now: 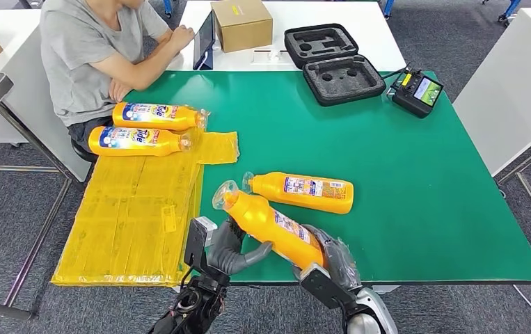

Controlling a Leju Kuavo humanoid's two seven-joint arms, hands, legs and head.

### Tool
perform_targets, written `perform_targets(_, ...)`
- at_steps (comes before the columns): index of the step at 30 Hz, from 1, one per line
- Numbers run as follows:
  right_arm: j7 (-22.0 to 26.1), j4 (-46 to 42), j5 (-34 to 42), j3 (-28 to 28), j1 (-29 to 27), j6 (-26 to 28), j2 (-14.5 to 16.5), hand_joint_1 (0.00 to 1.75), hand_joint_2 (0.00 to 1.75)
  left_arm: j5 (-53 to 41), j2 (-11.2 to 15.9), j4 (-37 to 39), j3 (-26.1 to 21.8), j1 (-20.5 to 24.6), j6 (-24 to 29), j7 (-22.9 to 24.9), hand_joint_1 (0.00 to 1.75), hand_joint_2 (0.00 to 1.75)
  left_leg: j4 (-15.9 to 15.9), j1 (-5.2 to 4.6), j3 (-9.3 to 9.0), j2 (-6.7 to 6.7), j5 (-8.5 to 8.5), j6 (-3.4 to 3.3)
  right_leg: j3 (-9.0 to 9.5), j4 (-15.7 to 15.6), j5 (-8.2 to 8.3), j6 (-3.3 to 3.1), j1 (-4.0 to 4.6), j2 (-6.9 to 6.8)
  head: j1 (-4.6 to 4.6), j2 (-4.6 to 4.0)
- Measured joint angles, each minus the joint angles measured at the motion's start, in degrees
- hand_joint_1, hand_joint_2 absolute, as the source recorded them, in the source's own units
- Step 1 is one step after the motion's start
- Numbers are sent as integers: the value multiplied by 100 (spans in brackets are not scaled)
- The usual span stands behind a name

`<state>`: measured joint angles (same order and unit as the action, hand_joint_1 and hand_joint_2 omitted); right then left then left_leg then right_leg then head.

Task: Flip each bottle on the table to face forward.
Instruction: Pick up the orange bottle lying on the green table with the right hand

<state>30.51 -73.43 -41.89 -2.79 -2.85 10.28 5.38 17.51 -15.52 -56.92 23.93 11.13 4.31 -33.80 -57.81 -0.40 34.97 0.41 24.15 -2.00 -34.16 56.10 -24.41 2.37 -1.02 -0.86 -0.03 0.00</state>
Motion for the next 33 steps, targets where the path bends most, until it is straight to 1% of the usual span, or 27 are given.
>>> perform_targets(4,-10,82,-34,139,101,42,5,175,175,200,-15,-4,8,5,-229,69,0,175,0,0,1,0,0,0,-1,0,0,0,0,0,0,0)
perform_targets(7,-26,180,-108,220,179,150,7,175,175,307,-32,-19,21,7,-306,138,0,175,0,0,1,-1,0,0,-1,0,0,0,0,-2,1,0)
perform_targets(14,-48,393,-219,370,304,201,44,175,175,392,-40,-27,20,11,-309,155,0,175,0,0,1,0,0,0,-1,0,0,0,0,-2,1,0)
perform_targets(24,-39,710,-161,464,452,275,98,175,175,435,-42,-101,7,3,-289,151,0,175,0,0,2,-1,0,0,-1,0,0,0,0,-2,1,0)
perform_targets(25,-36,750,-148,473,473,289,99,175,175,439,-42,-112,7,2,-291,151,28,175,0,0,2,-1,0,0,-1,0,0,0,0,-2,1,0)
perform_targets(28,-11,862,-122,489,520,333,101,175,175,466,-42,-156,4,-12,-294,144,158,175,0,0,2,-1,0,0,-1,0,0,0,0,-2,0,0)
perform_targets(29,3,905,-115,492,536,354,101,175,175,476,-42,-179,2,-17,-292,134,174,175,0,0,2,-1,0,0,-1,0,0,0,0,-2,0,0)
perform_targets(33,38,1062,-111,515,594,455,110,172,175,423,-40,-246,-5,-30,-244,58,175,175,0,0,2,-1,0,0,-2,0,0,0,1,-2,0,0)
